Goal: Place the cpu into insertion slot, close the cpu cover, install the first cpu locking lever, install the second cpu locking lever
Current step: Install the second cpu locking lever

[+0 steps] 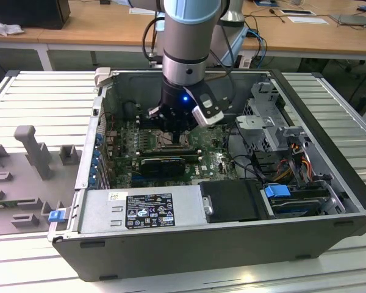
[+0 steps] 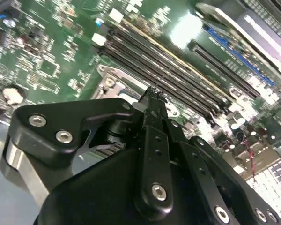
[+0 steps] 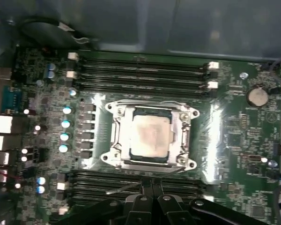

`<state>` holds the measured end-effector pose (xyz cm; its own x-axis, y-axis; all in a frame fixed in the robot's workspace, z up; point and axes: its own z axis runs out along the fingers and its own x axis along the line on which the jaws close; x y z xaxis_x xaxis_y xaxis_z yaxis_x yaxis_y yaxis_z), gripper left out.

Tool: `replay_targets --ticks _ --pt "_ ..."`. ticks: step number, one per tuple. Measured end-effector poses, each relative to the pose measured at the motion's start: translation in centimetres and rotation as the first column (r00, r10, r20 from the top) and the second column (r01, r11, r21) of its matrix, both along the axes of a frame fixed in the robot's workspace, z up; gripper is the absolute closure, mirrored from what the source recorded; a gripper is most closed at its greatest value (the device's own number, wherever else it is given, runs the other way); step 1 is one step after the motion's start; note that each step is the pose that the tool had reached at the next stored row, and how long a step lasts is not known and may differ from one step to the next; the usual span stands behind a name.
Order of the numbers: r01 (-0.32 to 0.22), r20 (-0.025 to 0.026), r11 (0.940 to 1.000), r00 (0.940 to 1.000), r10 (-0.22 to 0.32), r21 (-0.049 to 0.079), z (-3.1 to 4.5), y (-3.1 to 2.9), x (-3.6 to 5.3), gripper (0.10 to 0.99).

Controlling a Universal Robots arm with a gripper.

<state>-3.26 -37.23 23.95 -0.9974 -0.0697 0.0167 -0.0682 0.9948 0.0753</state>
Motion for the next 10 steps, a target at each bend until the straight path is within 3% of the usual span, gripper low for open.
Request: replay_targets --ticks 5,10 --pt "0.0 0.0002 0.9999 1.0 0.0 0.014 -0.28 -0.06 -1.23 0.98" --pt "-0.002 0.0 0.9999 1.0 0.002 0.015 -1.76 -0.07 -1.43 0.98"
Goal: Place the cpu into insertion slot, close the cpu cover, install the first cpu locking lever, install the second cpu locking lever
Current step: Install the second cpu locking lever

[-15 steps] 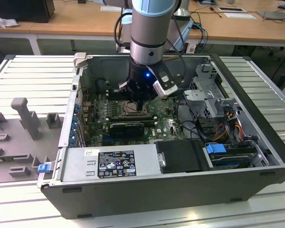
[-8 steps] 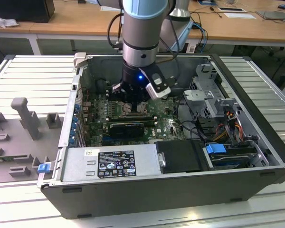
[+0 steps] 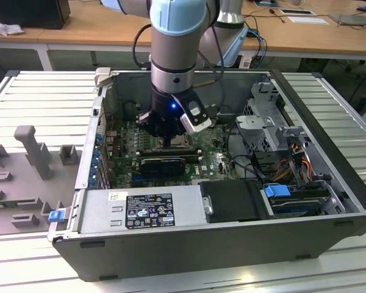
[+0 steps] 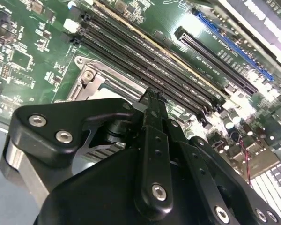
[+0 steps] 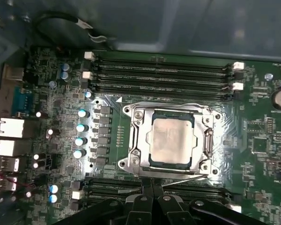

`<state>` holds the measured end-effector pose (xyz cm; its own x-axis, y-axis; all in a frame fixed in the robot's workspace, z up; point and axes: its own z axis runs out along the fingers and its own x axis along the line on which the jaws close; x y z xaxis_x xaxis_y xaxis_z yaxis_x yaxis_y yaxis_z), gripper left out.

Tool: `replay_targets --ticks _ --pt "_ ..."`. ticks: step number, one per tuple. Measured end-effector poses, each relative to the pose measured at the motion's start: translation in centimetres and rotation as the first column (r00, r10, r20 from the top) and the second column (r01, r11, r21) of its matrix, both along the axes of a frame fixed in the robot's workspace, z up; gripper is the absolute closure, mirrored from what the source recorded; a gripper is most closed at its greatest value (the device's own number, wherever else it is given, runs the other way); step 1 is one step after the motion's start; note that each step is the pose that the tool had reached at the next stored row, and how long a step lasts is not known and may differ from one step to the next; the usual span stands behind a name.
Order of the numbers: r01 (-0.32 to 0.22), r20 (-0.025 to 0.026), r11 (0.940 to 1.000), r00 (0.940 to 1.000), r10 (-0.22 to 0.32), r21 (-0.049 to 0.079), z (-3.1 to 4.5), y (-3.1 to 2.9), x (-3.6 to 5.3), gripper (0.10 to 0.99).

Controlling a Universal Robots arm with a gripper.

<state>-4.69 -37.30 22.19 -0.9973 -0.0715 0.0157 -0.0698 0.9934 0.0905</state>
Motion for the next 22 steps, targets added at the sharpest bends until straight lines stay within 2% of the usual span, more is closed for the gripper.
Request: replay_targets --ticks 1,5,9,13,16,19,20,22 --pt "-0.001 0.0 1.0 1.0 0.001 0.0 -0.36 0.0 -0.01 0.98" --pt "-0.014 0.0013 0.9995 0.9999 0.014 0.03 -0.61 -0.15 -0.32 0.98" --pt "-0.026 0.0017 0.9988 0.9997 0.026 0.043 -0.62 -0.39 -0.69 0.98" --pt "-0.027 0.0034 0.9983 0.9996 0.027 0.052 -0.68 -0.58 -1.96 0.98" --pt "-0.027 0.0076 0.9964 0.9996 0.027 0.08 -0.88 -1.19 -2.62 0.98" --pt "-0.027 0.01 0.9945 0.9996 0.026 0.101 -1.0 -1.43 -2.68 0.98" --pt "-0.027 0.011 0.9928 0.9996 0.026 0.117 -1.09 -1.58 -2.69 0.98" --pt "-0.027 0.0135 0.991 0.9996 0.026 0.131 -1.37 -1.75 -2.71 0.98"
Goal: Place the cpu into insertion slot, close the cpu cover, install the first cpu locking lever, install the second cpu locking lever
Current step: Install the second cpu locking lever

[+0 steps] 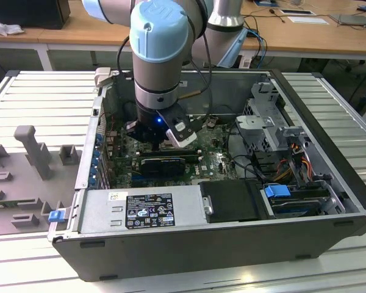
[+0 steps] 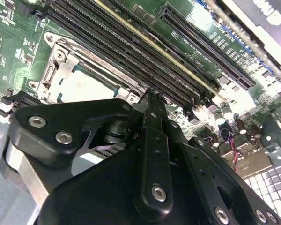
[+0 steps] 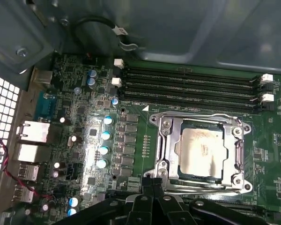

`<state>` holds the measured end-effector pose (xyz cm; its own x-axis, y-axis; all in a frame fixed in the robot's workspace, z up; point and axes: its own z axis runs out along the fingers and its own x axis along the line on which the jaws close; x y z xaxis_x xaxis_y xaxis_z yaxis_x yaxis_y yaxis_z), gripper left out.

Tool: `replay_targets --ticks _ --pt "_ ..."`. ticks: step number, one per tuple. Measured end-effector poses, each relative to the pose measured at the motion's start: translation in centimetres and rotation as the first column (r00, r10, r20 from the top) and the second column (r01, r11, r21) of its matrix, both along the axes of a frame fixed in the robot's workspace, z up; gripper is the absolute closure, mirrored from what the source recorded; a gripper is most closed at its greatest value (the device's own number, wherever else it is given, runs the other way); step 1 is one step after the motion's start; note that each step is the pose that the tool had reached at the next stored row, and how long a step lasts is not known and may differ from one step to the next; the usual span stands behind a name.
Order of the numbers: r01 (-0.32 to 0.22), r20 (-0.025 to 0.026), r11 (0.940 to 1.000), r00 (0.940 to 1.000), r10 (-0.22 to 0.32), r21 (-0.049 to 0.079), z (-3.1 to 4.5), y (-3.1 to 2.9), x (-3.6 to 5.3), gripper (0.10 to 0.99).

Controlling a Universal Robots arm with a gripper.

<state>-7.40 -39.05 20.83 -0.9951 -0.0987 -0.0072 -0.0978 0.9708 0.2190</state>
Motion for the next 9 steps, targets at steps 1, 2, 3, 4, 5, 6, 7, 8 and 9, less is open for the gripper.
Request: replay_targets --ticks 1,2,3,4,5,6,7,8,9 --pt "0.0 0.0004 1.0 1.0 0.0 0.003 -0.08 0.0 0.0 0.98" --pt "0.0 0.0007 1.0 1.0 0.0 0.006 -0.16 0.0 0.01 0.98" --pt "0.0 0.0013 0.9999 1.0 0.0 0.012 -0.36 -0.01 0.0 0.98" --pt "0.0 0.0016 0.9999 1.0 0.0 0.016 -0.5 -0.01 -0.01 0.98" --pt "0.0 0.0019 0.9998 1.0 0.0 0.019 -0.59 -0.01 -0.01 0.98" --pt "0.0 0.0022 0.9997 1.0 0.0 0.023 -0.65 -0.01 -0.01 0.98" --pt "0.0 0.0033 0.9994 1.0 0.0 0.034 -0.84 -0.01 -0.02 0.98" --pt "0.0 0.0043 0.9989 1.0 0.0 0.047 -1.05 0.0 -0.07 0.98" --pt "0.0 0.0046 0.9987 1.0 0.0 0.05 -1.16 0.0 -0.2 0.98"
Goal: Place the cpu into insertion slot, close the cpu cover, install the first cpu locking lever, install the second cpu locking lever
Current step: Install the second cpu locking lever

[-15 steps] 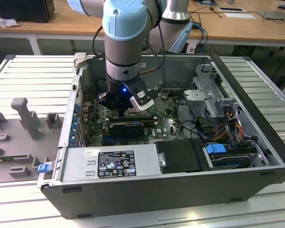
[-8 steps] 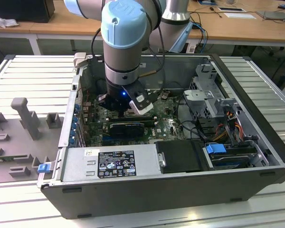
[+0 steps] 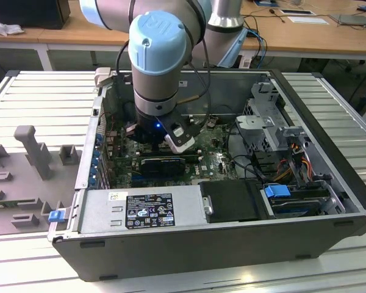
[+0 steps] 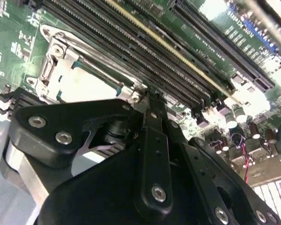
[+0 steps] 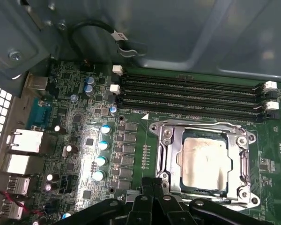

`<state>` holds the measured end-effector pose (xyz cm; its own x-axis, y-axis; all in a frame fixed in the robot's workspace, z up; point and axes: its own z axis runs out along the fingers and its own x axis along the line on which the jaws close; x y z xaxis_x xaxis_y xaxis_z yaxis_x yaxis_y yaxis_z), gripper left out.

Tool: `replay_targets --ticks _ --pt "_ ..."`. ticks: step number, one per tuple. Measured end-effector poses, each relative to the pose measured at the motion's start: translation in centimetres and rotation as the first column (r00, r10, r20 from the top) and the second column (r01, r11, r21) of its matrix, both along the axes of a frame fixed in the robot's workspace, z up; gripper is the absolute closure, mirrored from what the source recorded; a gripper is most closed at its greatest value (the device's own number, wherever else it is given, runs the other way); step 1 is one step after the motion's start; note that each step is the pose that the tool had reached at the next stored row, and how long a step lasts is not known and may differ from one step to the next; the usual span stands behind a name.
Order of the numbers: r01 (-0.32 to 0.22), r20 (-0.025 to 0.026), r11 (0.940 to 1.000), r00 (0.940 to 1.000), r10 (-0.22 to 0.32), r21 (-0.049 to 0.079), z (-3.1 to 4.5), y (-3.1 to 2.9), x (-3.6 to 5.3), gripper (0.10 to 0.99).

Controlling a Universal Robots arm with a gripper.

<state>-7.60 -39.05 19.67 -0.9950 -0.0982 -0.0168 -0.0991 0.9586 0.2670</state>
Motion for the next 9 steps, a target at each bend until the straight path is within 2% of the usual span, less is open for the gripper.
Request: replay_targets --ticks 2,4,9 --pt "0.0 -0.0001 1.0 1.0 0.0 0.0 0.16 -0.02 -0.03 0.98" --pt "0.0 0.0 1.0 1.0 0.0 0.0 1.02 -0.01 -0.06 0.98" --pt "0.0 -0.0001 1.0 1.0 0.0 0.0 1.97 -0.01 -0.06 0.98"
